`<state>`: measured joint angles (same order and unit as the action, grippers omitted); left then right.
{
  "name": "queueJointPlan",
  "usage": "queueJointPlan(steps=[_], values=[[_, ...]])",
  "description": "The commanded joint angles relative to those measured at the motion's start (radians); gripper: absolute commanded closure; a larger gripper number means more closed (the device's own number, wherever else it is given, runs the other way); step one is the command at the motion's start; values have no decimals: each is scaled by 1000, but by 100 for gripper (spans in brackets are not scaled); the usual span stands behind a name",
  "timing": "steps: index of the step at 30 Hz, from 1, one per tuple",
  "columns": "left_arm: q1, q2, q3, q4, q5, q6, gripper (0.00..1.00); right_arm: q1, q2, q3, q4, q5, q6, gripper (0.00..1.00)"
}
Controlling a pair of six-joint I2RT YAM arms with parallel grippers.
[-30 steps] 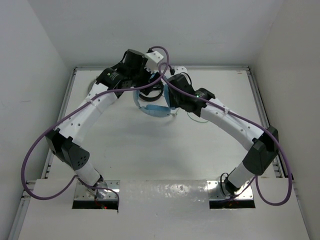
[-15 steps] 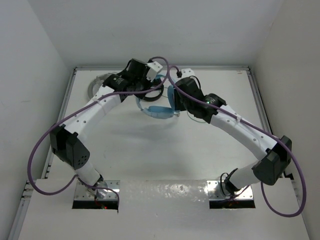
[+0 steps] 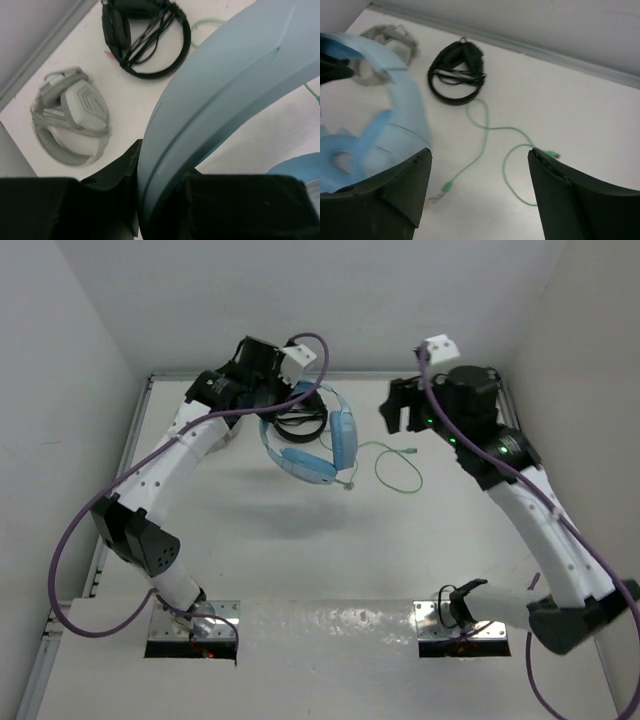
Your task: Wrap the headphones
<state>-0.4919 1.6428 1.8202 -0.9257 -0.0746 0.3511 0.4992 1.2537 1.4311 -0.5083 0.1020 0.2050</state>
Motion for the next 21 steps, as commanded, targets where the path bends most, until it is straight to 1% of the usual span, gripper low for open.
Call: queueJointPlan(steps=[1,2,3,4,5,6,7,8,9,11,12,13,14,15,16,18,19,20,21], values=[[22,-58,134,1,148,-11,100,-103,-123,-118,42,-162,-88,29],[23,-55,157,-13,201,-8,100,-117,-137,-165,37,-177,-91,32],[26,-54,210,-25,225,-4,100,-117,-143,-184,37,-191,-95,40],[27,-51,238,-50,246,-4,100,-155,-140,-201,16,-189,-93,42],[27,-54,281,-59,283,-4,100,-169,-131,-246,19,-194,-92,37],[27,-57,295,-71,304,0,100,-198,-123,-276,46,-203,-90,32],[29,-69,304,-71,326,2,100,-208,-113,-343,66,-206,-98,27],[27,-77,313,-68,369,0,100,-209,-100,-374,80,-197,-108,23],[26,-84,317,-58,387,0,100,-209,-70,-398,114,-187,-139,21],[21,-107,338,-27,420,-9,100,-209,-47,-486,174,-209,-171,20],[19,-112,346,-13,424,-18,100,-208,-33,-518,213,-273,-217,19],[19,-116,379,-4,435,-41,100,-206,-30,-597,319,-309,-240,18],[19,-117,402,10,440,-50,100,-208,-28,-641,376,-341,-248,17],[21,-113,425,19,446,-61,100,-208,-27,-676,484,-372,-272,17],[21,-109,448,27,455,-92,100,-205,-27,-740,526,-430,-295,17],[21,-107,496,60,463,-122,100,-194,-27,-787,627,-452,-352,15],[21,-106,511,70,469,-158,100,-194,-23,-820,654,-478,-371,15],[21,-104,536,85,470,-173,100,-195,-22,-828,666,-499,-413,15],[22,-98,547,90,470,-202,100,-195,-17,-828,665,-525,-420,15]])
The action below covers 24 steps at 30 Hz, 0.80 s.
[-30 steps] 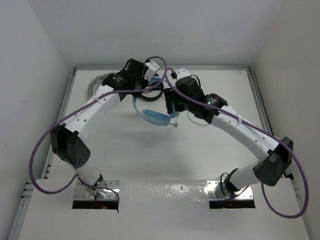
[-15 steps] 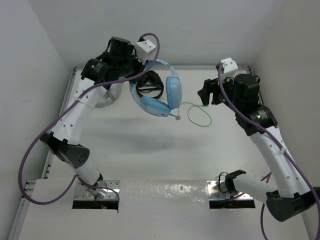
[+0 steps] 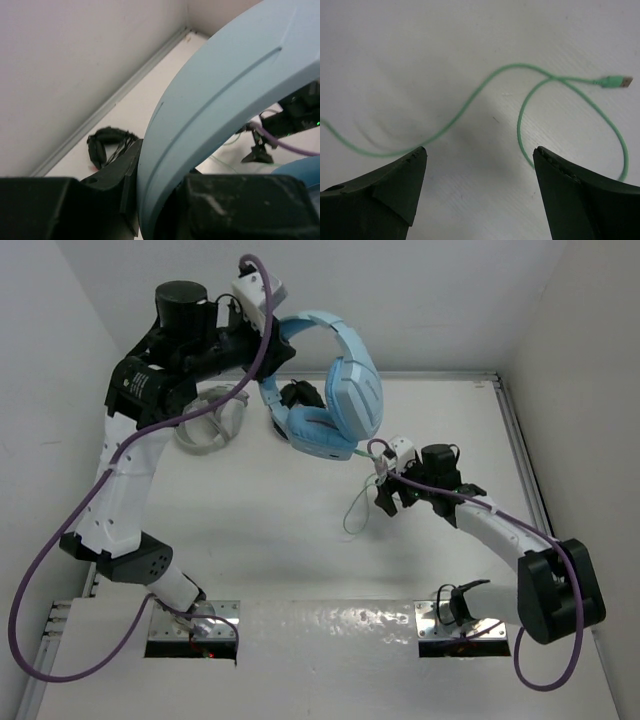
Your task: Wrap the headphones
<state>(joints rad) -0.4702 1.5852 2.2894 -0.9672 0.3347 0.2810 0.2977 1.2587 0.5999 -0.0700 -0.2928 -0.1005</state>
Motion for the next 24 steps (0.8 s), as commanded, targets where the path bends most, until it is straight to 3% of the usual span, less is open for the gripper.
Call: queueJointPlan(steps=[1,5,8,17,22,24], values=[[-1,-39,84,137,58,-141,100,6,-21,17,216,-155,-102,15],[-1,-47,50,160,-45,-192,100,6,-83,8,196,-249,54,17],[1,-45,39,179,-124,-227,100,6,-177,-119,327,-243,126,18],[4,-8,122,185,-302,-378,100,6,-338,-275,375,-51,234,26],[5,-10,130,180,-388,-405,100,9,-331,-353,579,11,317,30],[4,-7,134,182,-417,-419,100,64,-296,-353,691,38,338,31]])
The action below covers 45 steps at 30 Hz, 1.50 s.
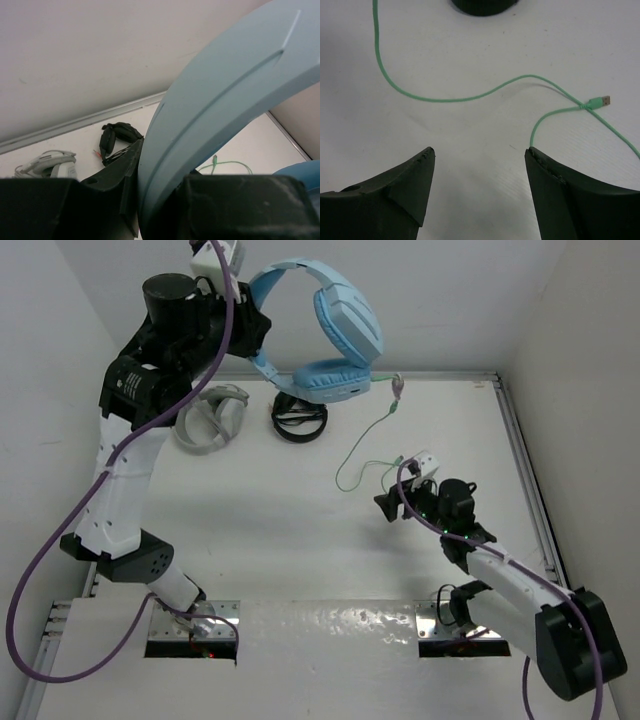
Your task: Wrap the headphones
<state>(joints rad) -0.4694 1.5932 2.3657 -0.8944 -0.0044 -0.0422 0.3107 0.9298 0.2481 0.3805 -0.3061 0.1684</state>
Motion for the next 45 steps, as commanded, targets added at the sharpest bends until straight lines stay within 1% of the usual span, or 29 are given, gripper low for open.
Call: queueJointPlan(steps=[1,2,3,4,6,7,10,13,15,17,20,22,23,24,25,26,27,28,29,32,33,35,36,38,39,40,41,42,45], values=[[3,-13,59,109,-86,-100,100,83,71,2,279,164,56,28],[3,-10,61,109,-89,-111,100,156,96,6,367,236,15,25],[3,-7,64,109,-92,-117,100,183,127,23,415,290,-9,23],[3,-6,64,110,-92,-122,100,204,206,36,466,335,-30,18],[3,1,66,117,-83,-125,100,209,295,112,546,326,-43,13],[3,5,69,123,-86,-127,100,217,379,143,541,309,-78,13],[2,19,84,133,-85,-136,100,238,493,227,517,288,-154,12],[0,34,102,140,-65,-148,100,254,559,263,526,346,-161,11],[2,37,116,141,-60,-151,100,254,595,302,515,341,-161,12],[3,42,125,147,-65,-150,100,261,644,342,480,315,-219,13],[3,42,130,147,-74,-145,100,274,694,371,471,340,-230,13],[3,39,130,138,-72,-151,100,275,727,390,482,389,-218,22],[3,37,121,135,-74,-154,100,275,763,420,474,403,-216,33],[3,36,112,134,-77,-160,100,274,782,440,428,409,-210,55],[3,36,95,132,-80,-168,100,275,796,488,387,395,-208,67],[3,37,86,130,-100,-168,100,278,803,509,333,381,-207,85],[3,39,73,132,-112,-163,100,290,788,526,283,395,-196,100],[5,40,60,137,-127,-130,100,322,762,534,183,418,-193,100],[5,37,-1,161,-170,-105,100,341,726,522,141,439,-193,100],[9,28,-161,218,-281,27,100,390,482,432,-15,437,-190,100],[12,39,-192,225,-313,91,100,396,333,416,-128,444,-181,100],[25,51,-258,245,-364,137,100,398,194,418,-259,470,-193,100],[32,57,-298,259,-344,189,100,398,82,462,-391,523,-201,100],[34,65,-324,270,-324,234,100,401,5,540,-530,587,-239,100],[32,82,-336,269,-310,289,100,401,-18,593,-657,620,-251,100],[32,93,-338,252,-296,307,100,401,-41,709,-710,683,-260,100],[31,105,-339,241,-287,330,100,401,-46,764,-750,703,-286,100],[23,131,-338,226,-283,396,100,401,-45,872,-809,723,-309,100],[-9,162,-368,181,-284,465,100,401,0,1073,-862,778,-412,100]])
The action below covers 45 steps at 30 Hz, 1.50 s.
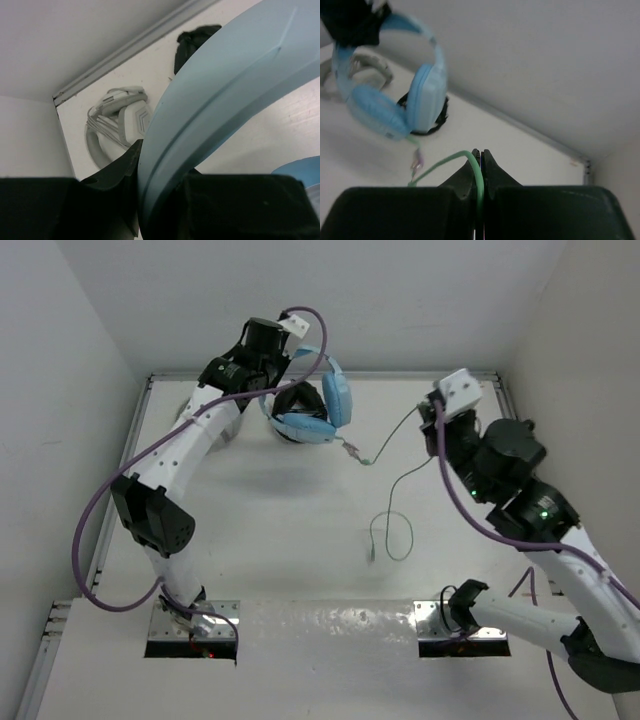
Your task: Wrap the headphones
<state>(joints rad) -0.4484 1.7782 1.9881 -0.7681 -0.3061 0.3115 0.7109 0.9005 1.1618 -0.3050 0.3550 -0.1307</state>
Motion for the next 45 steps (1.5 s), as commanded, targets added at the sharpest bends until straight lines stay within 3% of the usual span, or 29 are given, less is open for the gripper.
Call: queueJointPlan(steps=[1,7,13,15,19,22,26,37,38,41,43,45], values=[[-35,-20,-3,38,24,123,100,1,63,198,-174,137,-142,100],[-136,-69,-180,-28,121,247,100,-1,196,375,-13,241,-371,100],[-309,-73,-253,6,33,294,100,-13,328,472,101,245,-434,100],[-351,-79,-245,13,76,291,100,-25,348,486,104,223,-425,100],[-360,-111,-174,-57,319,175,100,-123,377,467,89,178,-272,100],[-360,-137,-130,-137,491,124,100,-273,371,438,70,9,-51,100],[-360,-181,-127,-177,712,45,100,-338,411,449,20,-123,61,100],[-348,-148,175,-154,864,-123,100,-407,517,339,4,-424,301,100],[-326,-145,217,-136,884,-139,100,-415,511,305,24,-500,316,89],[-302,-128,337,-108,833,-193,100,-445,477,109,218,-698,420,39],[-302,-112,406,-96,762,-216,100,-446,469,-33,416,-789,437,29],[-302,-96,492,-82,665,-226,100,-442,477,-118,534,-850,488,27]])
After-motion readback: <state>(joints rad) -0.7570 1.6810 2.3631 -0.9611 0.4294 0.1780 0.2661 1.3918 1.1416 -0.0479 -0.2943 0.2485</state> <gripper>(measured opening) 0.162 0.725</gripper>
